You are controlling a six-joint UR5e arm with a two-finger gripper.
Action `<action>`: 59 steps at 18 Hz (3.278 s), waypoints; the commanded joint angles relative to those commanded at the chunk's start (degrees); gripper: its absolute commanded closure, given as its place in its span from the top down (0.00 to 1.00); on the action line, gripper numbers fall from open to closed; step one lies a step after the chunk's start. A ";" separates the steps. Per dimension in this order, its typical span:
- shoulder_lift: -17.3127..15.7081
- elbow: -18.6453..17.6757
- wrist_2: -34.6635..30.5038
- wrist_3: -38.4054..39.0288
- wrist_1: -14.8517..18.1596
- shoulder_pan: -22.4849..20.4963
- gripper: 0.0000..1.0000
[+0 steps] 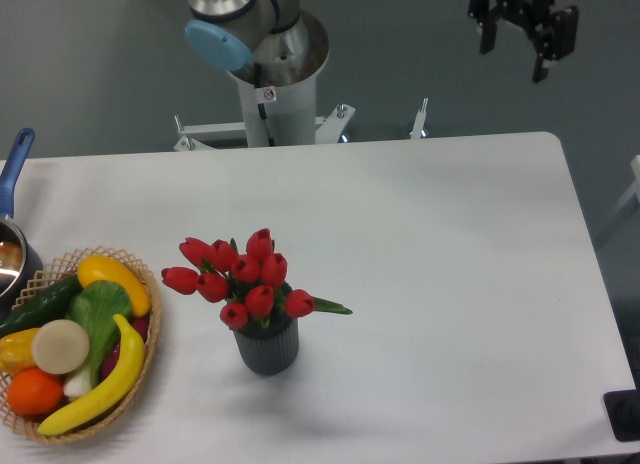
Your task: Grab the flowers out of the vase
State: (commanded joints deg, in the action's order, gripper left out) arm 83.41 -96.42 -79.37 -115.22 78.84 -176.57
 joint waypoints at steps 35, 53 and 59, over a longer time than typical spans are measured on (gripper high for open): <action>3.33 -14.94 24.95 33.84 -17.58 15.11 1.00; 14.06 -18.02 45.35 33.49 -29.18 21.97 1.00; 17.66 -15.92 48.69 33.75 -29.18 24.08 1.00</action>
State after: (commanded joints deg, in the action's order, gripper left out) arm 101.07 -112.33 -30.67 -81.47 49.66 -152.49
